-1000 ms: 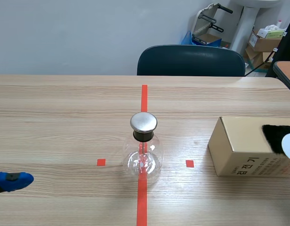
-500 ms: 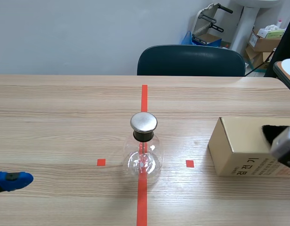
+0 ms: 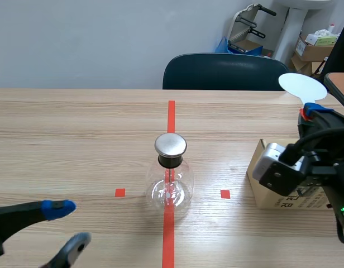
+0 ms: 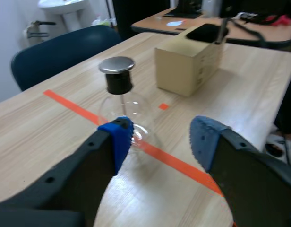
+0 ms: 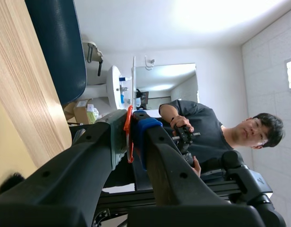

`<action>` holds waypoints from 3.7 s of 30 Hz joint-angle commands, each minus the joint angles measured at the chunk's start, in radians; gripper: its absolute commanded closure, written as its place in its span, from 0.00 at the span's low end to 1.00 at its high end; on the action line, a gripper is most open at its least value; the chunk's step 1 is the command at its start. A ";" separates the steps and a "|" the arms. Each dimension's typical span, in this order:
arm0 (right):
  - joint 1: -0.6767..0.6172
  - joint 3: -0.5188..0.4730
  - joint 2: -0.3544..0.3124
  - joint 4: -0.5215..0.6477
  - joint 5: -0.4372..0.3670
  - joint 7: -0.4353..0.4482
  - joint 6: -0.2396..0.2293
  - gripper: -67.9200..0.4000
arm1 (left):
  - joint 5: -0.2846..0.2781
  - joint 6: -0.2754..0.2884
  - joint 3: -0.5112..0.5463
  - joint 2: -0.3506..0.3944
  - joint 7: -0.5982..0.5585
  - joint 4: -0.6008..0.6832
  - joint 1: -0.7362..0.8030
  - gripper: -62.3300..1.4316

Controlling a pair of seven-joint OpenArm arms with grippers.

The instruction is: Do the electroscope experiment

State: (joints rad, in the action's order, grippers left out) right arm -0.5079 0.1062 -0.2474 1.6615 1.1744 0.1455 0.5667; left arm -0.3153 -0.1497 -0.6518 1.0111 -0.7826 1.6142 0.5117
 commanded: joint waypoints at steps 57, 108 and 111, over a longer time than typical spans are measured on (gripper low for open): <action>0.111 0.314 -0.005 -0.171 0.237 -0.312 0.099 0.97 | 0.483 0.100 0.003 -0.534 0.126 -0.576 -0.446 0.91; 0.111 0.314 -0.005 -0.171 0.236 -0.312 0.099 0.97 | 0.385 0.100 0.003 -0.534 0.123 -0.614 -0.446 0.91; 0.111 0.314 -0.005 -0.171 0.236 -0.312 0.099 0.97 | 0.385 0.100 0.003 -0.534 0.124 -0.614 -0.446 0.91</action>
State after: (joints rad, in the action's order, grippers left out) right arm -0.4103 0.4210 -0.2466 1.4742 1.4063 -0.1623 0.6510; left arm 0.0738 -0.0498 -0.6518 0.4824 -0.6472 0.9916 0.0692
